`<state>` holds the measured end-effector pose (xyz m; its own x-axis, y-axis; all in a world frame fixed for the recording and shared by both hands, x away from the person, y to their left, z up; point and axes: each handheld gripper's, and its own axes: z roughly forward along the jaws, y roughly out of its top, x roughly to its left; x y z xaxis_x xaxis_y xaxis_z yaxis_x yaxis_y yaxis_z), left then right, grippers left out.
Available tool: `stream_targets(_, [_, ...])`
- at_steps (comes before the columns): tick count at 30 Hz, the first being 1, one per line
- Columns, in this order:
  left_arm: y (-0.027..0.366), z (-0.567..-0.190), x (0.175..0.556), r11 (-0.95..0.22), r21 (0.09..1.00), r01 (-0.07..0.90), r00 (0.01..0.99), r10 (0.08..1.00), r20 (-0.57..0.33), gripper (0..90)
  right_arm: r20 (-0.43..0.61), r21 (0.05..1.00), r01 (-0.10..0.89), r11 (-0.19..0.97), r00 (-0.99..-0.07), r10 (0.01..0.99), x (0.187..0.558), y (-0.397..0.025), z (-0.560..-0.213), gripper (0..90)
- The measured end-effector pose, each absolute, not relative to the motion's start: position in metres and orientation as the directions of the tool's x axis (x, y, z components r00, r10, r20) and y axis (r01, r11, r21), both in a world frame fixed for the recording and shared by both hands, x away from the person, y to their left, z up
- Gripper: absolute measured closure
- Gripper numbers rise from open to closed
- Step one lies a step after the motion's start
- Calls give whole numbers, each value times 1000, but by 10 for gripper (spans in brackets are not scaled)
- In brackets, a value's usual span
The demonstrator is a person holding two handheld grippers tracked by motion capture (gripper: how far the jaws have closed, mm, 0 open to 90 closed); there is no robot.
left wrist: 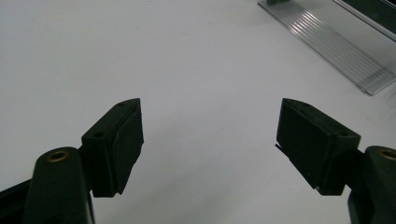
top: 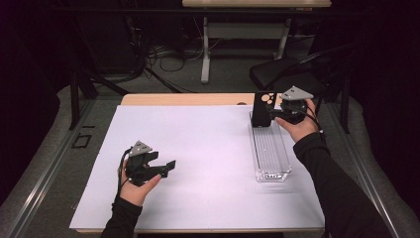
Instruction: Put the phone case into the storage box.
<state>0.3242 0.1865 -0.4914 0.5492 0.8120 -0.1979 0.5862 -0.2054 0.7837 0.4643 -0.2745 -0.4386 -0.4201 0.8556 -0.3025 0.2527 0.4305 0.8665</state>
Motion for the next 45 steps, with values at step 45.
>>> stream_targets(45, [194,-484,323,-170,794,584,574,778,-256,155,-31,848,424,318,-559,829,440,-240,-426,0])
